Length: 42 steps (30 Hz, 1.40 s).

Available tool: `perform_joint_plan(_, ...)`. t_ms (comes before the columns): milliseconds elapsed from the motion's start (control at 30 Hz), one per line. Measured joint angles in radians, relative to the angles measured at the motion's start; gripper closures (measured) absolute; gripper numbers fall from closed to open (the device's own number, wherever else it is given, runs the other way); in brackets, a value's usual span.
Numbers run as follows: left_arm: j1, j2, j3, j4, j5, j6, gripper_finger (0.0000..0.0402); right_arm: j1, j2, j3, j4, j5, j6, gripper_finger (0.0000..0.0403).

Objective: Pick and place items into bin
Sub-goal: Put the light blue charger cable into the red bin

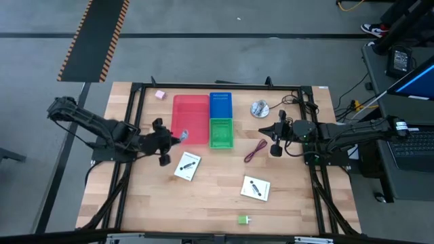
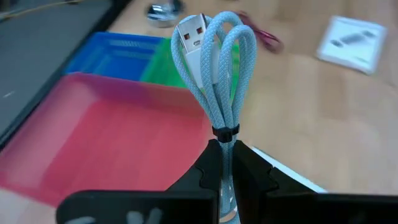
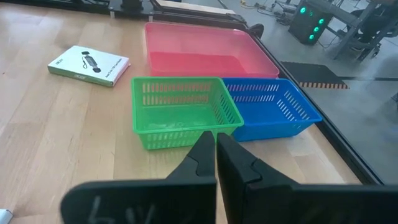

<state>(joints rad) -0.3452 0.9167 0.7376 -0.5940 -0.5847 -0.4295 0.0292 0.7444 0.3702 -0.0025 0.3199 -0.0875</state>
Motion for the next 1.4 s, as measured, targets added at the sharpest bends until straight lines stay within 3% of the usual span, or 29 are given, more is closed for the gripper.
perform_joint_plan(467,0.293,0.14,0.0,0.072,0.009,-0.028,0.0389,0.0,0.0,0.0,0.006,0.0,-0.011,0.0402)
perform_joint_plan(767,0.445,0.181,0.0,0.098,0.127,0.065,0.0389,0.0,0.0,0.0,0.006,0.0,0.004,0.0402)
perform_joint_plan(1033,0.575,0.182,0.067,0.076,0.335,0.114,0.0389,0.0,0.0,0.0,0.005,0.0,0.004,0.0403)
perform_joint_plan(1400,0.676,0.271,0.148,-0.04,0.401,0.171,0.0389,-0.001,0.0,0.0,0.007,0.001,-0.022,0.0402)
